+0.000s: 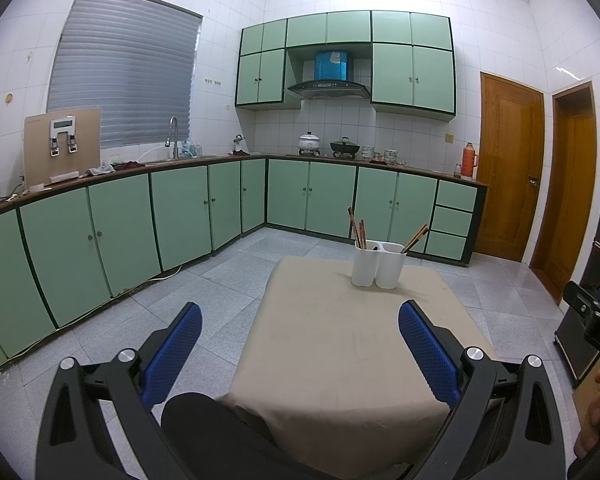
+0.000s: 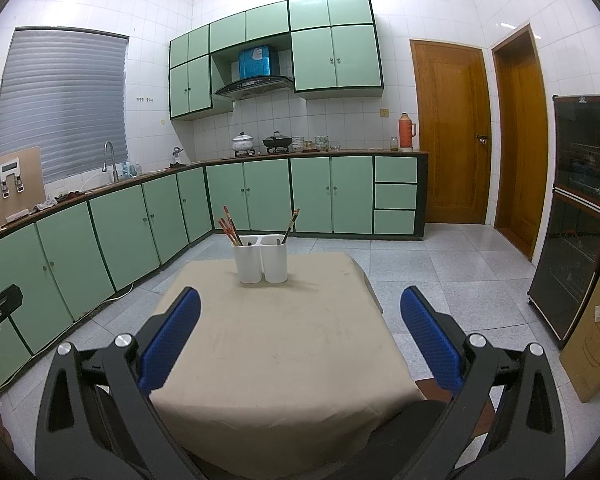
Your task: Organize utensils
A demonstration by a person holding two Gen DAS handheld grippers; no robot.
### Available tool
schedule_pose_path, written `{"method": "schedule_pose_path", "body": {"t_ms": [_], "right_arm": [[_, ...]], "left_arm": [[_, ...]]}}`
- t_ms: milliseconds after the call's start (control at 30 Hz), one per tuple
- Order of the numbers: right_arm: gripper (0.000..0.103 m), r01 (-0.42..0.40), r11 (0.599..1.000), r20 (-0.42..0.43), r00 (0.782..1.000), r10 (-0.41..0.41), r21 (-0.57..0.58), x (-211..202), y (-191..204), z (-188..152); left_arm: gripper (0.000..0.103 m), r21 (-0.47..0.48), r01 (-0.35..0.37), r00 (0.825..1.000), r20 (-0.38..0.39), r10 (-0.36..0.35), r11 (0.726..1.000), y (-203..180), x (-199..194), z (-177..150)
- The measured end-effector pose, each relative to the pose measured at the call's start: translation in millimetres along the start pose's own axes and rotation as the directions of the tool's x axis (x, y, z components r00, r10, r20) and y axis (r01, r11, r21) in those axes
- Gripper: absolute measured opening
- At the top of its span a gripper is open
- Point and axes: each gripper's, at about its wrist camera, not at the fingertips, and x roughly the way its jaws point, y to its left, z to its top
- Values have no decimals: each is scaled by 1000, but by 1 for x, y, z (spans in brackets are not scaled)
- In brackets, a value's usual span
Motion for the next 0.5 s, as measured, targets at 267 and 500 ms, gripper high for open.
{"method": "schedule_pose_path", "body": {"t_ms": [267, 500], "right_arm": [[97, -1, 1000, 2, 1000, 1, -1, 0, 2, 1], [97, -1, 1000, 3, 1000, 1, 0, -1, 3, 1]], "left_arm": [[97, 1, 1, 1000, 0, -1, 1000, 0, 0, 0], [97, 0, 1, 1000, 0, -1, 1000, 0, 0, 0]]}}
